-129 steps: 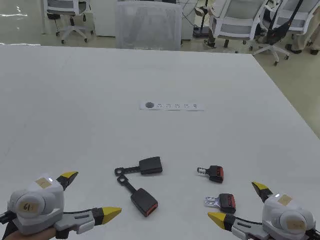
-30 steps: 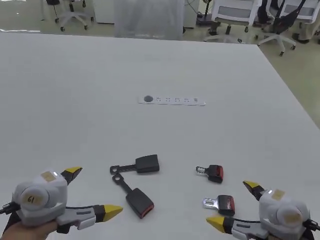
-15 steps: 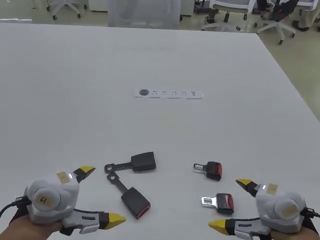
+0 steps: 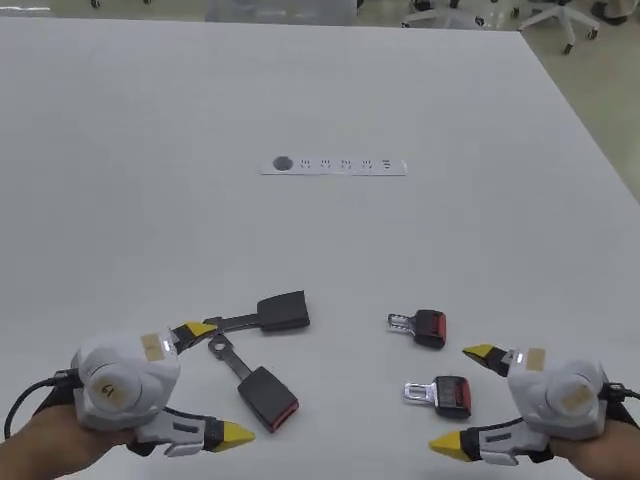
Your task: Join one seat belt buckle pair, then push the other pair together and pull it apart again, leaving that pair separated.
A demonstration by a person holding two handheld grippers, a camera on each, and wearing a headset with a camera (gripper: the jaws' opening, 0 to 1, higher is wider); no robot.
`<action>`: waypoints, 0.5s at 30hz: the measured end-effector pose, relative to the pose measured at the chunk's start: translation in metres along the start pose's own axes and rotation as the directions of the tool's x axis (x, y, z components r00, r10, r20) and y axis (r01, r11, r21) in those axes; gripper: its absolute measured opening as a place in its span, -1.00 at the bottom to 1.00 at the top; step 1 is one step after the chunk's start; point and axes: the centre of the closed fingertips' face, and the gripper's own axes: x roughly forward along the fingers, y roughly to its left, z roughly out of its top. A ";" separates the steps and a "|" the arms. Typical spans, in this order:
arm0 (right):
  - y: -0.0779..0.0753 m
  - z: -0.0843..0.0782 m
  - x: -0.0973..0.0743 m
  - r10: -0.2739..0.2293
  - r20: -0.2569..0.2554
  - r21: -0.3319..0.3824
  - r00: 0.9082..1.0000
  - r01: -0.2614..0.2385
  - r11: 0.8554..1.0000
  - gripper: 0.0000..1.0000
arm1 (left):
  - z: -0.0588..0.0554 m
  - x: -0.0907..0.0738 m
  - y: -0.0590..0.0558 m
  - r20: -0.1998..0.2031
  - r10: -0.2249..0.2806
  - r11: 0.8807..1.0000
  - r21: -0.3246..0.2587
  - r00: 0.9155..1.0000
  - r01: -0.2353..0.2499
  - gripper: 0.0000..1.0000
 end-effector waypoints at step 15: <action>-0.004 -0.024 0.008 0.120 -0.106 -0.059 0.987 -0.127 0.990 0.57 | -0.024 0.039 -0.007 -0.183 -0.159 0.955 0.222 0.970 0.198 0.63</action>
